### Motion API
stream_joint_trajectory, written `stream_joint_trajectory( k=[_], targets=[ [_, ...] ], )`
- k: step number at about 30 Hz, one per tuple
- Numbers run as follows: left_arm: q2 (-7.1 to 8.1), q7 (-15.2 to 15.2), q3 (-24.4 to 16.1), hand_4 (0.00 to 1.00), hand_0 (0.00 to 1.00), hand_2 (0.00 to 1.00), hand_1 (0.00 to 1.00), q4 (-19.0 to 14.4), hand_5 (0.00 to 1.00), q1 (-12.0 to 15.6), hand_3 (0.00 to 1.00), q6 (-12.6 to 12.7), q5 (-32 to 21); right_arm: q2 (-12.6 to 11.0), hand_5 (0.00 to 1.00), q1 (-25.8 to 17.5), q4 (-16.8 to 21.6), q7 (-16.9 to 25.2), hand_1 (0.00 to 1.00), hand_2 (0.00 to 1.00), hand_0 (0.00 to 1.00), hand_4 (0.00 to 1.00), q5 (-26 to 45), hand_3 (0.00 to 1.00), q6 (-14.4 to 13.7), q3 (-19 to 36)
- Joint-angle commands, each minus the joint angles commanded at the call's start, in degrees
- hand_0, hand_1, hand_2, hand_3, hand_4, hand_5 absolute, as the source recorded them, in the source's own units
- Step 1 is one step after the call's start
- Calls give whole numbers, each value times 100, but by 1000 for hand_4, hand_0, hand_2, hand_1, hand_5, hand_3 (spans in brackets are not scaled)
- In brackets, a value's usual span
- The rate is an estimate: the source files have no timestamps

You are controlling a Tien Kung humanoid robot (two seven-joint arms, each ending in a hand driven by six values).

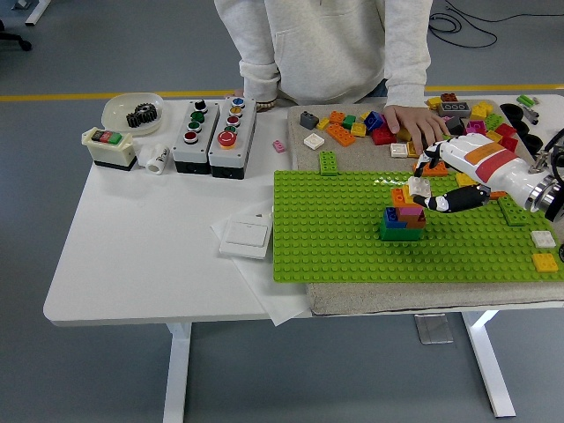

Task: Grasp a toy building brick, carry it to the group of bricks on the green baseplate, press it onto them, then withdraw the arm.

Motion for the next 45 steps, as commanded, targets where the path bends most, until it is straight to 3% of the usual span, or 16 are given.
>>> stream_joint_trajectory(
  k=[37,38,43,44,45],
  targets=[
    [14,12,4,682,823,808,807,-2,593,-29,605,5,0,23,437,32,0,72,598,674,477,823,-111,569,-9,7],
    [15,13,5,682,821,810,806,-2,593,-29,606,4,0,23,430,28,6,74,611,707,491,842,-116,625,-7,16],
    [15,16,7,682,821,810,806,0,593,-27,606,9,0,8,430,-6,89,65,611,707,491,842,-176,625,56,86],
    [15,16,9,683,822,810,806,0,593,-26,606,10,0,5,441,-13,104,67,627,739,524,935,-179,766,54,97],
    [15,16,7,683,822,810,806,0,593,-25,606,10,0,4,441,-17,115,65,627,739,524,935,-185,766,51,103]
  ],
)
